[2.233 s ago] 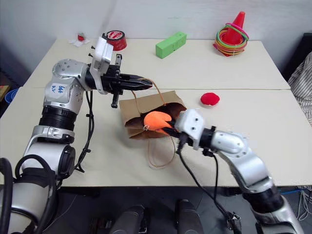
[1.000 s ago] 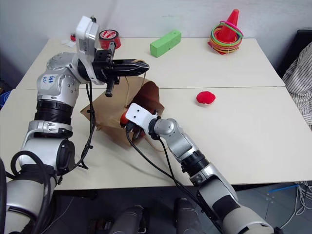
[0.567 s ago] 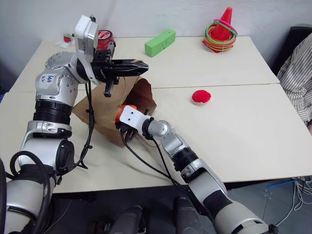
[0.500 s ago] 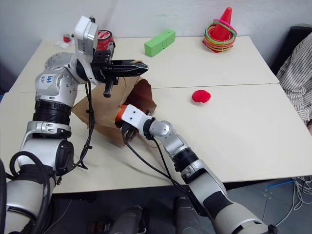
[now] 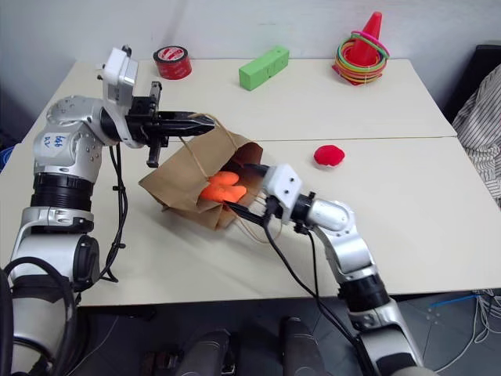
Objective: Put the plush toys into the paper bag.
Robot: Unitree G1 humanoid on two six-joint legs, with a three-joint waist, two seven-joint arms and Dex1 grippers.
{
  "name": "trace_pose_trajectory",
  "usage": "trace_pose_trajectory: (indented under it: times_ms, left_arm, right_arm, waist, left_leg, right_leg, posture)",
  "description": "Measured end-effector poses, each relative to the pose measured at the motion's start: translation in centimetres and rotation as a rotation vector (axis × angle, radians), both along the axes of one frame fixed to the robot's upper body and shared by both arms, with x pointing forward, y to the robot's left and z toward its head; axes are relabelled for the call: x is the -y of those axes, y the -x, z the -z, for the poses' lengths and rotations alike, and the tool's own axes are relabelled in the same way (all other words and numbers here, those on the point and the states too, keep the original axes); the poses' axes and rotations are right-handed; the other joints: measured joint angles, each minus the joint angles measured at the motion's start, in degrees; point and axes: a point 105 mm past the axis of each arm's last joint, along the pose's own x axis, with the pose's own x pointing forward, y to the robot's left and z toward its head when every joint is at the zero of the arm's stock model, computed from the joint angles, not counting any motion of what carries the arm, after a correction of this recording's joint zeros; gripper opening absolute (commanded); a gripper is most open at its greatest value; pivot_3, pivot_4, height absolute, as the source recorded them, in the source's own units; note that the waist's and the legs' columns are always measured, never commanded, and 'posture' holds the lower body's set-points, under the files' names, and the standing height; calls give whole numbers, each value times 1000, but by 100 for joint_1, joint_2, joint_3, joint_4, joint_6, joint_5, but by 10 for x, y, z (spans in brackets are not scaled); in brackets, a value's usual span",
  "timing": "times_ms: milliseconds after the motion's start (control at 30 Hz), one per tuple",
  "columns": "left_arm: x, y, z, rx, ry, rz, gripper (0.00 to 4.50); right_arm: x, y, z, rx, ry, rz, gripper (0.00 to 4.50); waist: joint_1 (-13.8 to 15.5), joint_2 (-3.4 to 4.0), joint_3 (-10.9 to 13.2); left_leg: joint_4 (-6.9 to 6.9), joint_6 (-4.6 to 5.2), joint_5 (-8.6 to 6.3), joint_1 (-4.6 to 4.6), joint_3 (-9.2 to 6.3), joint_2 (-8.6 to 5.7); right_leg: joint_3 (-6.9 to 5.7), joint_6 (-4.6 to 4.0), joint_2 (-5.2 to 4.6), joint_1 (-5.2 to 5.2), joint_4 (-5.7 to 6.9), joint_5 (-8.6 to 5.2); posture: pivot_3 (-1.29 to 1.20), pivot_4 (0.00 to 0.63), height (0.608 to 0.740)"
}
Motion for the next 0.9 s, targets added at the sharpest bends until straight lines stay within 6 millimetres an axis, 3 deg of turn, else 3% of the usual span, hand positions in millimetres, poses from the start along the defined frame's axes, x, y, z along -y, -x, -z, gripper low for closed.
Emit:
trace_pose_trajectory:
  times_ms: [67, 133, 233, 300, 367, 500, 600, 767, 900]
  left_arm:
    - [2, 2, -2, 16, -8, 7, 0]
    - [1, 4, -5, 36, -18, 5, 0]
    - [-3, 8, -9, 56, -33, -8, 0]
    - [-10, 9, -14, 62, -36, -30, 0]
    - [-9, 11, -17, 72, -34, -25, 0]
    - [-2, 10, -14, 65, -37, -16, 0]
    - [-3, 8, -12, 66, -42, -32, 0]
    - [-5, 7, -10, 66, -45, -53, 0]
    - [-8, 6, -6, 59, -47, -68, 0]
  right_arm:
    - [23, 8, 4, -24, -36, 57, 4473]
    - [60, 17, 14, -62, -58, 177, 4473]
    - [117, 32, 46, -146, -3, 398, 4473]
    - [142, 35, 66, -203, 41, 523, 4473]
    - [146, 22, 61, -188, 45, 580, 4473]
    - [127, -35, 10, -58, 69, 596, 4473]
    - [126, -75, -7, -37, 117, 662, 4473]
    - [134, -122, 7, -112, 266, 768, 4473]
    - [135, -137, 22, -185, 301, 796, 3602]
  waist:
    - [62, 0, 0]
    - [144, 0, 0]
    - [201, 0, 0]
    - [191, 0, 0]
    - [76, 0, 0]
    - [-38, 2, 1]
    - [-31, 2, 1]
    - [-23, 2, 1]
    - [-55, 2, 1]
  left_leg:
    - [0, 1, -1, -2, 0, 0]
    - [0, 4, -2, -3, 0, -2]
    - [0, 8, -3, 1, 7, -5]
    - [1, 15, 2, 4, 20, -4]
    - [1, 20, 10, 24, 46, -1]
    - [-10, 9, 32, 46, 51, 2]
    - [-22, -8, 39, 46, 36, 7]
    - [-20, -7, 37, 0, 18, 2]
    - [-19, -6, 36, -6, 18, 2]
  right_leg:
    - [0, 0, -1, 0, -2, 0]
    - [0, 0, -1, 1, -4, 0]
    - [1, 1, 0, 5, -3, 0]
    - [5, 7, 3, 5, -1, 6]
    - [31, 4, 5, 8, 6, 24]
    - [51, -9, 6, 8, 6, 31]
    - [72, -33, 7, 0, 43, 18]
    - [55, -32, -1, -20, 15, 18]
    - [50, -24, 0, -18, 0, 22]
  posture:
    - [0, 150, 740]
    - [0, 150, 740]
    - [0, 150, 740]
    - [0, 150, 740]
    - [0, 150, 740]
    - [0, 150, 740]
    - [0, 150, 740]
    - [0, 150, 740]
    - [0, 150, 740]
